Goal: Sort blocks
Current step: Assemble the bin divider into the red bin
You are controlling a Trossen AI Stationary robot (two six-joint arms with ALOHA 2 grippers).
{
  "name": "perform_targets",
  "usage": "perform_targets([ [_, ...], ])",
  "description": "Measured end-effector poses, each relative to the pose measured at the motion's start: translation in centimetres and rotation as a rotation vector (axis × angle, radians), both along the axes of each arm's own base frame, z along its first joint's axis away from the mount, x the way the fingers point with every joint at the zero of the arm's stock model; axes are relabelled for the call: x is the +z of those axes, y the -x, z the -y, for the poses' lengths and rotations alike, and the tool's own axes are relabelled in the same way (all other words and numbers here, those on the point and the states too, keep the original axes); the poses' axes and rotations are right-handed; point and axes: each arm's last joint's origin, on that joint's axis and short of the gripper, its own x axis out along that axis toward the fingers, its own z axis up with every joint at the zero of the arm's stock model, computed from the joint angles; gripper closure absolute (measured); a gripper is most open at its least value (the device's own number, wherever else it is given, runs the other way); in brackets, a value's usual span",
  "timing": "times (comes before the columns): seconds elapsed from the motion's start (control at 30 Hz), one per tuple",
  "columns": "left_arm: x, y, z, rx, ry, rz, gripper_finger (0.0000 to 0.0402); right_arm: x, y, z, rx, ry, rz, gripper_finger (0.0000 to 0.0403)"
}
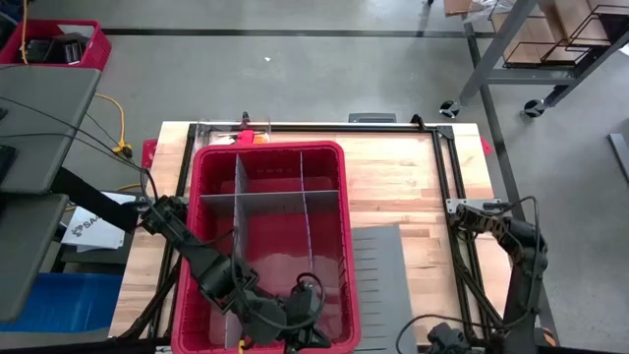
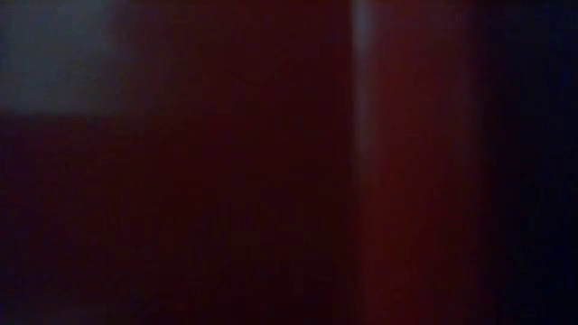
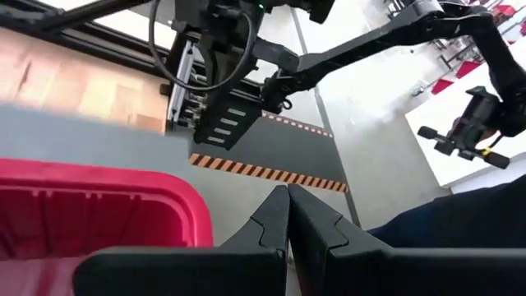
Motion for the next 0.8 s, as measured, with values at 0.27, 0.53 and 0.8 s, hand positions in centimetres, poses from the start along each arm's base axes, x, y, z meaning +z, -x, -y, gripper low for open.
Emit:
perform_targets([
  [0.27, 0.0, -0.1, -0.2, -0.018, -0.044, 0.017, 0.0401, 0.1, -0.9, 1.5, 0.003, 0.058, -0.105, 0.0402],
  [0.53, -0.3, 0.0, -0.3, -0.019, -0.064, -0.011, 0.0401, -2.9, -0.9, -1.2, 0.221, 0.017, -0.283, 0.0398],
  [0.8, -0.3, 0.0, -0.2, 0.006, -0.015, -0.031, 0.0401, -7.4, -1.3, -3.8, 0.186, -0.056, -0.375, 0.0276],
])
